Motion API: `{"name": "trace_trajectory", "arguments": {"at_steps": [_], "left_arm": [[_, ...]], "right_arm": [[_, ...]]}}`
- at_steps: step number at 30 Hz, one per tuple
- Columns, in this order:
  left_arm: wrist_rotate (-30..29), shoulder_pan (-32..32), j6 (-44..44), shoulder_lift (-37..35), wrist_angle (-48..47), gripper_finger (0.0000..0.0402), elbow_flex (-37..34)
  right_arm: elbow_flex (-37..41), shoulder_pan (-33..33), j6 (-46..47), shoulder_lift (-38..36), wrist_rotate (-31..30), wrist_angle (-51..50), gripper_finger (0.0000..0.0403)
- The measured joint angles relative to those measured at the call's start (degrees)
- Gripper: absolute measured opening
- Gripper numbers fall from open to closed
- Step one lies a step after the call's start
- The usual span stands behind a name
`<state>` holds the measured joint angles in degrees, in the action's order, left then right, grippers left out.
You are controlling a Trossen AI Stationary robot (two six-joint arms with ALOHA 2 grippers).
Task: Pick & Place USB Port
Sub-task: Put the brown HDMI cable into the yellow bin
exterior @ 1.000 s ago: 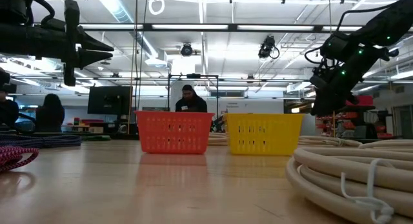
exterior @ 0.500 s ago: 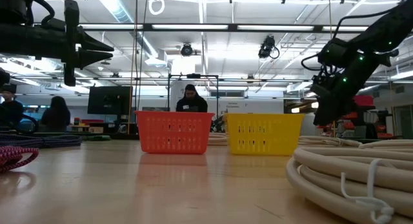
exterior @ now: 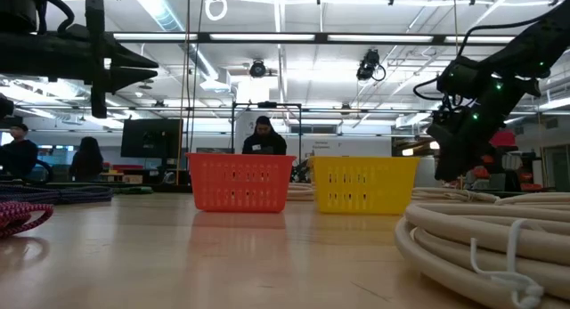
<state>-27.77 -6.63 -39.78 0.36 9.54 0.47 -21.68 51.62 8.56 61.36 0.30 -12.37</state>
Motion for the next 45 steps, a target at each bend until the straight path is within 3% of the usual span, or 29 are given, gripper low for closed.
{"name": "trace_trajectory", "arguments": {"at_steps": [5,13,27,33,36,40,45], "left_arm": [[0.7,0.0,0.0,0.0,0.0,0.0069,0.0],[1.1,0.0,0.0,0.0,0.0,0.0069,0.0],[1.1,0.0,-0.3,0.0,-0.4,0.0069,0.0],[0.6,0.0,0.4,0.0,-0.6,0.0069,0.0],[0.6,0.0,0.4,0.0,-0.6,0.0069,0.0],[0.5,0.0,0.2,0.0,-0.6,0.0069,0.0],[0.6,0.0,0.0,0.0,-0.6,0.0069,0.0]], "right_arm": [[0.5,-0.5,3.8,0.0,-0.5,0.8,0.0130],[7.7,-3.8,13.2,0.0,-5.1,6.9,0.0131],[10.1,-4.2,19.8,0.4,0.9,14.3,0.0130],[11.2,-11.1,24.4,3.5,3.6,19.5,0.0130],[11.3,-14.1,23.7,3.8,5.2,24.3,0.0130],[6.5,-13.8,20.9,2.2,-1.2,30.6,0.0126],[1.2,-11.4,14.0,2.4,2.1,17.9,0.0117]]}}
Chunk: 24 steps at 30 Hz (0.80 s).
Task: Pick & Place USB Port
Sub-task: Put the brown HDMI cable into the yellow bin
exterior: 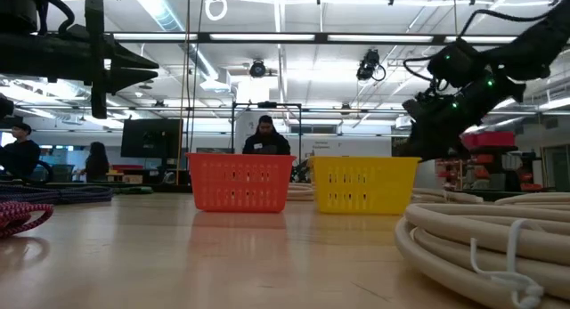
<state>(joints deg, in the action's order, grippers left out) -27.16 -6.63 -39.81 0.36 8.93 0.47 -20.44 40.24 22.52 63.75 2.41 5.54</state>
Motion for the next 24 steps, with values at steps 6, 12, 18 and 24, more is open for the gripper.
{"name": "trace_trajectory", "arguments": {"at_steps": [6,12,18,24], "left_arm": [[0.0,0.0,-0.3,0.0,0.0,0.0069,0.0],[0.0,0.0,-0.1,0.0,0.0,0.0069,0.0],[-0.2,0.0,0.0,0.0,-0.3,0.0069,0.0],[-0.2,0.0,0.0,0.0,-0.3,0.0069,0.0]], "right_arm": [[-1.4,0.1,-5.7,0.2,1.3,-15.3,0.0119],[-1.4,-0.3,-8.1,0.2,1.1,-19.4,0.0123],[-1.4,-0.4,-9.5,0.2,1.1,-21.5,0.0121],[-1.4,-0.3,-9.2,0.2,1.5,-21.5,0.0121]]}}
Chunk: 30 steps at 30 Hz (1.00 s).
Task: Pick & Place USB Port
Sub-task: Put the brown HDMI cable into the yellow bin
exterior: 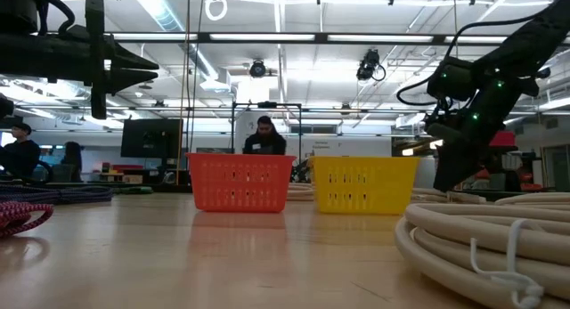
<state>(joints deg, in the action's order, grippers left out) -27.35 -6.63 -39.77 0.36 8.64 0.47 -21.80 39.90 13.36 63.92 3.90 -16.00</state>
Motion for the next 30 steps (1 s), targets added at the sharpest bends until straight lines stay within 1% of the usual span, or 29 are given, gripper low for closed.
{"name": "trace_trajectory", "arguments": {"at_steps": [2,6,10,14,17,20,30], "left_arm": [[0.0,0.0,0.0,0.0,0.0,0.0069,0.0],[0.0,0.0,0.0,0.0,0.0,0.0069,0.0],[0.0,0.0,0.1,0.0,0.0,0.0069,0.0],[0.0,0.0,0.1,0.0,0.0,0.0069,0.0],[0.0,0.0,0.1,0.0,0.0,0.0069,0.0],[0.0,0.0,0.1,0.0,0.0,0.0069,0.0],[-0.5,0.0,0.1,0.0,0.0,0.0069,0.0]], "right_arm": [[-0.1,0.0,0.7,0.0,0.6,0.0,0.0121],[-2.1,0.0,-0.2,0.0,-0.4,1.7,0.0121],[-4.6,0.8,-3.2,0.0,-4.2,1.6,0.0121],[-5.2,3.0,-5.1,0.9,-4.7,-0.5,0.0121],[-5.2,3.8,-6.3,2.7,-3.7,-1.1,0.0121],[-5.2,3.9,-5.9,4.5,-0.3,0.5,0.0121],[-5.4,2.7,-6.9,12.2,1.2,2.1,0.0121]]}}
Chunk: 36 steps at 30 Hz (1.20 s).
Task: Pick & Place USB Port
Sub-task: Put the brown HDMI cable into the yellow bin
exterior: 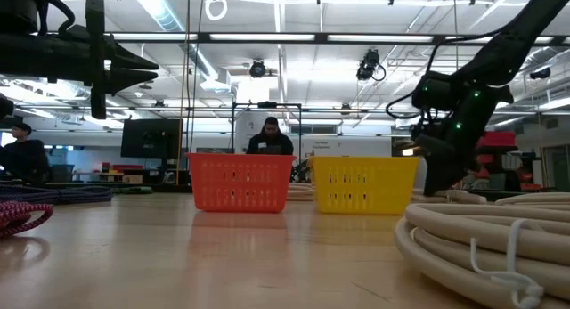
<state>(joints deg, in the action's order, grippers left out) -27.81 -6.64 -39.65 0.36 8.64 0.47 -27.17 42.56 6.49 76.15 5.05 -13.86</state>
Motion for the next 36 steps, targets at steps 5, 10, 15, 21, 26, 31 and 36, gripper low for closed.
{"name": "trace_trajectory", "arguments": {"at_steps": [5,10,15,21,26,31,36], "left_arm": [[-0.5,0.0,0.0,0.0,0.0,0.0069,0.0],[-0.5,0.0,0.0,0.0,0.0,0.0069,0.0],[-0.5,0.0,0.0,0.0,0.0,0.0069,0.0],[-1.6,0.0,0.0,0.0,0.0,0.0069,0.0],[-2.1,0.0,0.0,0.0,-0.3,0.0069,0.0],[-2.3,0.0,0.1,0.0,-0.8,0.0069,0.0],[-3.0,0.0,0.3,0.0,-0.8,0.0069,0.0]], "right_arm": [[0.0,-0.1,-1.1,2.5,-0.4,1.8,0.0072],[0.0,0.4,-0.2,2.6,0.5,1.8,0.0022],[-2.5,-0.6,0.3,0.6,1.0,-2.4,0.0022],[-13.9,-2.6,-1.8,-4.0,0.0,-8.7,0.0022],[-23.7,-8.2,-1.5,-6.1,1.2,-12.2,0.0022],[-31.5,-16.1,0.3,-6.2,1.4,-11.9,0.0022],[-32.5,-24.3,5.6,-5.8,0.1,-11.5,0.0022]]}}
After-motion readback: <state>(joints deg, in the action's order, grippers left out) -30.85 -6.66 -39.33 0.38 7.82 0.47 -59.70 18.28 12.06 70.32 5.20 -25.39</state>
